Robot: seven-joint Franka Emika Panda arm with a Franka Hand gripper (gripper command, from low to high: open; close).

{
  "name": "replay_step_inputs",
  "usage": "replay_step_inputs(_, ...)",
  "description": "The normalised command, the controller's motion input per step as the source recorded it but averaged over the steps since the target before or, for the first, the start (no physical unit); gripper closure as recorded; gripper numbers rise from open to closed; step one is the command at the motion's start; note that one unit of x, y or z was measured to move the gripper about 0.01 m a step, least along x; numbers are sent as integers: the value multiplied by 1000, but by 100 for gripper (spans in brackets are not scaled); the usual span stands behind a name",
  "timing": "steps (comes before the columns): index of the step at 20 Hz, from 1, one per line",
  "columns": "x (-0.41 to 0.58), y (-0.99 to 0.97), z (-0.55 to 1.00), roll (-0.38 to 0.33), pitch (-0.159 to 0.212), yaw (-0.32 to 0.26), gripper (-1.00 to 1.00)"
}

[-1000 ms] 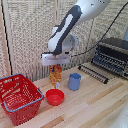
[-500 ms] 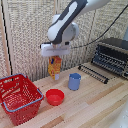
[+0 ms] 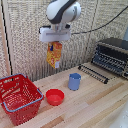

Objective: Carefully direct your gripping tool toward the mac and cheese carton. Clutch the mac and cheese carton gently but firmly in your gripping tool. Slide your gripping tool, with the carton in hand, above the container. Loosen your grip, letting the carton of mac and cheese effortlessly fall into the container.

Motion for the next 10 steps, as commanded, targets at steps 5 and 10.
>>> replay_step_inputs(5, 186, 888, 627, 15, 137, 19, 100)
replay_step_inputs(10, 97, 871, 643, 21, 136, 14, 100)
